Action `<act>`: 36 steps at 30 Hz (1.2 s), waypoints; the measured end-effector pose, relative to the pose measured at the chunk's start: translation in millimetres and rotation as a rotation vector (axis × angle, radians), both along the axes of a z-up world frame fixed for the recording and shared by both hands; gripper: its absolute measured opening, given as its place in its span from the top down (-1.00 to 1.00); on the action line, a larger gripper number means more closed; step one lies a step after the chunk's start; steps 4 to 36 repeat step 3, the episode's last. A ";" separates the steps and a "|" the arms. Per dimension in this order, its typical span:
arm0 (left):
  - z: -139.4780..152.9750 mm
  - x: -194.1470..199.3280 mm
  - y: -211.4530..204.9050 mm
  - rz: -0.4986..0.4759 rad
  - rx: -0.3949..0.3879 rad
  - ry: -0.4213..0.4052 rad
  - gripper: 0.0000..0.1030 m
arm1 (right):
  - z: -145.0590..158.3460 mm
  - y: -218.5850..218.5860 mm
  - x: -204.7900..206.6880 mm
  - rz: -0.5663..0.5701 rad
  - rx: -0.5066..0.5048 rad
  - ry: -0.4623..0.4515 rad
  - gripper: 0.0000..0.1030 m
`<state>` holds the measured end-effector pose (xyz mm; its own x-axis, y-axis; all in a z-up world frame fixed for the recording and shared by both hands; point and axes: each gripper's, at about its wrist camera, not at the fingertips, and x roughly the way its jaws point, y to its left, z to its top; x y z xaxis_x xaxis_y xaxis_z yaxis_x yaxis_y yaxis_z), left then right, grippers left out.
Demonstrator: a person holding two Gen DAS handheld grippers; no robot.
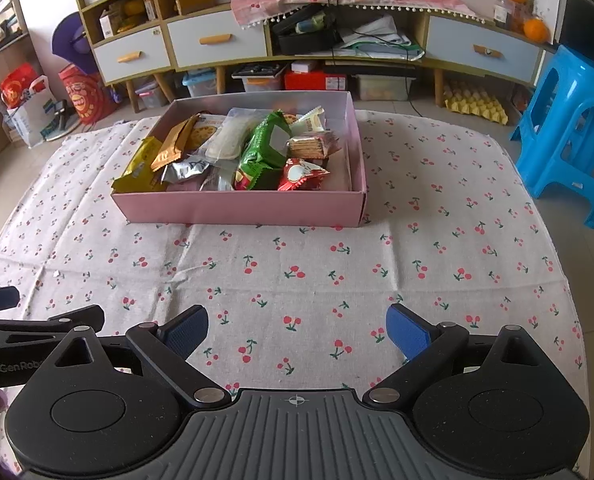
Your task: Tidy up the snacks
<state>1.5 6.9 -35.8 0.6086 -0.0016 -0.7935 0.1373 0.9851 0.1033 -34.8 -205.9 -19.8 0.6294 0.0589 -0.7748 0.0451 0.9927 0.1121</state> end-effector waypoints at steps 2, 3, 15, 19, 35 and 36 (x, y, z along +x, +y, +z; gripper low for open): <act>-0.5 -0.3 -0.4 -0.005 -0.001 0.000 -0.99 | 0.1 0.3 -0.3 0.000 0.000 0.000 -0.89; -1.2 -0.1 -0.4 -0.011 -0.003 0.003 -0.99 | -0.2 0.2 -0.3 0.001 -0.001 0.000 -0.89; -1.2 -0.1 -0.4 -0.011 -0.003 0.003 -0.99 | -0.2 0.2 -0.3 0.001 -0.001 0.000 -0.89; -1.2 -0.1 -0.4 -0.011 -0.003 0.003 -0.99 | -0.2 0.2 -0.3 0.001 -0.001 0.000 -0.89; -1.2 -0.1 -0.4 -0.011 -0.003 0.003 -0.99 | -0.2 0.2 -0.3 0.001 -0.001 0.000 -0.89; -1.2 -0.1 -0.4 -0.011 -0.003 0.003 -0.99 | -0.2 0.2 -0.3 0.001 -0.001 0.000 -0.89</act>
